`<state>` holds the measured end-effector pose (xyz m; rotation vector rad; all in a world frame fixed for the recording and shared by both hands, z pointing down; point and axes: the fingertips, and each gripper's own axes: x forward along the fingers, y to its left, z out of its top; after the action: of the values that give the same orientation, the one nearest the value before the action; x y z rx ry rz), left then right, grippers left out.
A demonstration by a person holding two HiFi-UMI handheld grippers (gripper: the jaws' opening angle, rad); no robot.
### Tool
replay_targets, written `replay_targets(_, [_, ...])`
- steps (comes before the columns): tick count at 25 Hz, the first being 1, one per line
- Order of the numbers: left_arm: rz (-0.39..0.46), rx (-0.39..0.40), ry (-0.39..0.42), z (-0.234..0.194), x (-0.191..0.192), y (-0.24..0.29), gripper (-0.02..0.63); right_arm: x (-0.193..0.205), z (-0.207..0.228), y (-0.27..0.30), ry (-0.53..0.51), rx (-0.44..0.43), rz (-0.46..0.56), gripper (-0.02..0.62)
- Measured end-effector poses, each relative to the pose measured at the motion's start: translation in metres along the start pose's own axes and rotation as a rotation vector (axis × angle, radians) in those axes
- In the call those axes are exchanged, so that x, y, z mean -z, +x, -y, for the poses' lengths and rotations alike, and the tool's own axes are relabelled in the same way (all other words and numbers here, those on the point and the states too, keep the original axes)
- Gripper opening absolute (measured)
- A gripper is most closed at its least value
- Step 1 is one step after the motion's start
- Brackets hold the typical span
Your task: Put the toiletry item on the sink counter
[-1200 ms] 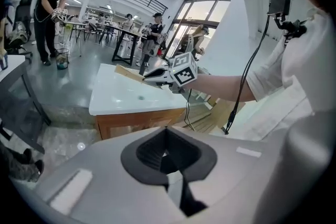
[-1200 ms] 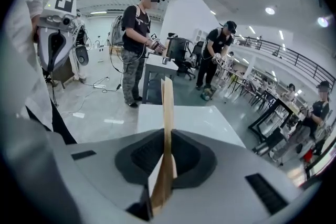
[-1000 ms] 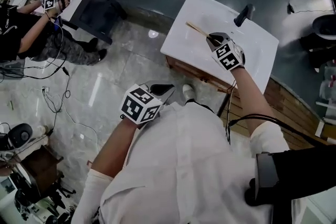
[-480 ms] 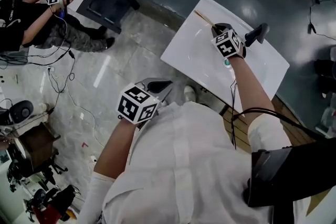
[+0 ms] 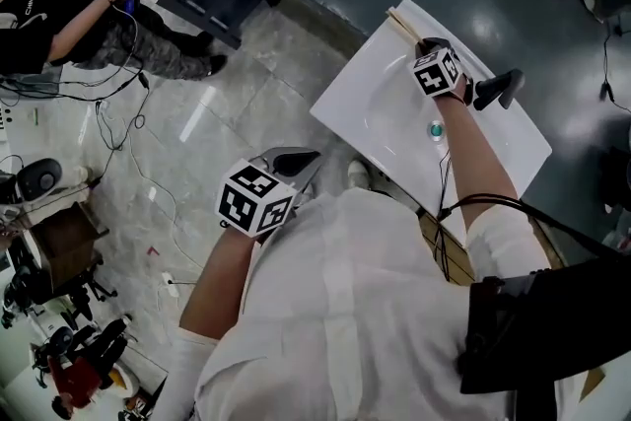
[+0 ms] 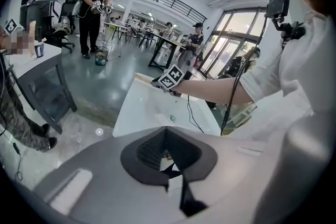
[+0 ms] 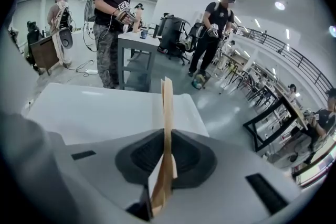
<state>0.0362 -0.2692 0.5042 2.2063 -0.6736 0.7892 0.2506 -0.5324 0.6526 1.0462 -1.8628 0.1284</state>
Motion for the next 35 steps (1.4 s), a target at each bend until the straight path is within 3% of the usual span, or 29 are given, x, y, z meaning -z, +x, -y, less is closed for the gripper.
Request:
replay_targets(11, [-0.013,-0.006,-0.014,-0.007,0.001,0.002,0.006,0.015,0.026,0.010,-0.002,0.027,-0.037,0.037])
replay_targets(17, [-0.018,0.003,-0.007,-0.006,-0.003,0.007,0.006,0.018,0.026,0.013,-0.008,-0.011,-0.054,0.040])
replay_targets(21, [-0.014,0.004,-0.008,-0.005,-0.004,0.005,0.006,0.016,0.025,0.013,0.001,-0.021,-0.051,0.081])
replay_targets(31, [0.000,-0.004,-0.005,-0.005,0.002,-0.001,0.006,0.007,0.018,0.002,0.027,-0.040,0.002,0.130])
replay_targets(35, [0.005,0.002,0.013,-0.005,0.005,-0.004,0.006,-0.010,0.013,-0.009,0.063,-0.038,0.078,0.140])
